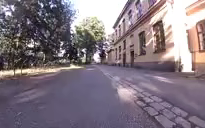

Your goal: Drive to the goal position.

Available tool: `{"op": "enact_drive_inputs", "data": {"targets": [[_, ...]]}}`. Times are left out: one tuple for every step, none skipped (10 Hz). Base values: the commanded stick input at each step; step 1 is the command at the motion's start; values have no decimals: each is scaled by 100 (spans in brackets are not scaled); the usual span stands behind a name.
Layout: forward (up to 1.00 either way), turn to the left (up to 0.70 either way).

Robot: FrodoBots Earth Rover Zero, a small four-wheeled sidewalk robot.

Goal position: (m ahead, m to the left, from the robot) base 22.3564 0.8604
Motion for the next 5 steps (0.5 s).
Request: {"op": "enact_drive_inputs", "data": {"targets": [[45, 0], [45, 0], [45, 0], [45, 0], [45, 0]]}}
